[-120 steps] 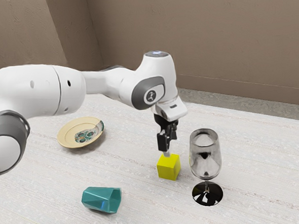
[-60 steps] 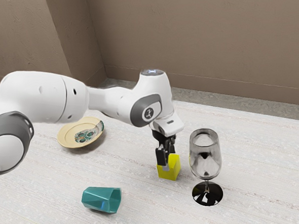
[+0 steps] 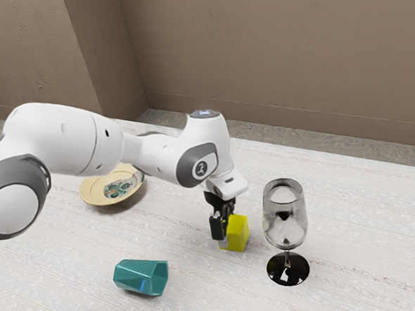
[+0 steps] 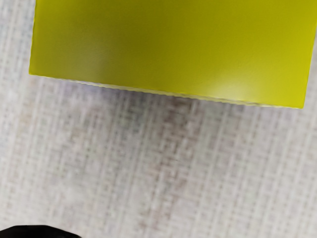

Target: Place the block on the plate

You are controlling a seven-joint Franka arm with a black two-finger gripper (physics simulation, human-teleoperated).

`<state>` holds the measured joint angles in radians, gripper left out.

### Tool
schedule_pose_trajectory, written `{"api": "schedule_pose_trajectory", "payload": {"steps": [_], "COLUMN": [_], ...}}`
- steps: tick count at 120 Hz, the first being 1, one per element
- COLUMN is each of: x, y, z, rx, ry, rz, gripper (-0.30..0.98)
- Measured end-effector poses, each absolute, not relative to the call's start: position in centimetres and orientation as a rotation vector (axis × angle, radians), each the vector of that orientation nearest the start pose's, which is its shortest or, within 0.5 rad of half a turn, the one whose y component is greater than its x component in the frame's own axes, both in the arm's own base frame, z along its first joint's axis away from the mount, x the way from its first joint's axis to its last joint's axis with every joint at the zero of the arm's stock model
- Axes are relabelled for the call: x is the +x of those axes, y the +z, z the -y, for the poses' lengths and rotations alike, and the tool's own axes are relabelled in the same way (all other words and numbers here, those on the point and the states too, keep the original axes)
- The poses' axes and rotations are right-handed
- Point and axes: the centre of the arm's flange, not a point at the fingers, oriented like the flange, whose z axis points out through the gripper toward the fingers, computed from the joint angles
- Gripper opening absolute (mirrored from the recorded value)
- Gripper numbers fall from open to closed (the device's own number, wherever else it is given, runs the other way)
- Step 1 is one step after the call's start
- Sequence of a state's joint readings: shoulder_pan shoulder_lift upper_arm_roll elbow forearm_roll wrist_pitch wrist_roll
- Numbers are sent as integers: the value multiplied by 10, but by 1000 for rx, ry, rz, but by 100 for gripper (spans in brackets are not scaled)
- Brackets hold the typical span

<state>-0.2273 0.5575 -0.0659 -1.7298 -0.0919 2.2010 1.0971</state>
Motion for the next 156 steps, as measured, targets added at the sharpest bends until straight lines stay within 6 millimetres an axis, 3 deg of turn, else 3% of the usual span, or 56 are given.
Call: {"api": "schedule_pose_trajectory", "payload": {"steps": [10, 27, 52, 60, 80, 89, 105, 133, 156], "x": [632, 631, 632, 634, 640, 647, 657, 658, 646], "y": [251, 251, 254, 266, 316, 330, 351, 360, 368], "z": [191, 192, 193, 193, 182, 158, 91, -13, -99], "rx": [-2584, -2589, -2603, -2603, -2604, -2630, -2698, -2812, -2906], "ry": [63, 62, 49, 24, -77, -97, -95, -45, -30], "rz": [-2009, -1994, -1964, -1952, -1897, -1834, -1679, -1462, -1296], "gripper": [68, 47, 44, 40, 37, 36, 36, 37, 37]}}
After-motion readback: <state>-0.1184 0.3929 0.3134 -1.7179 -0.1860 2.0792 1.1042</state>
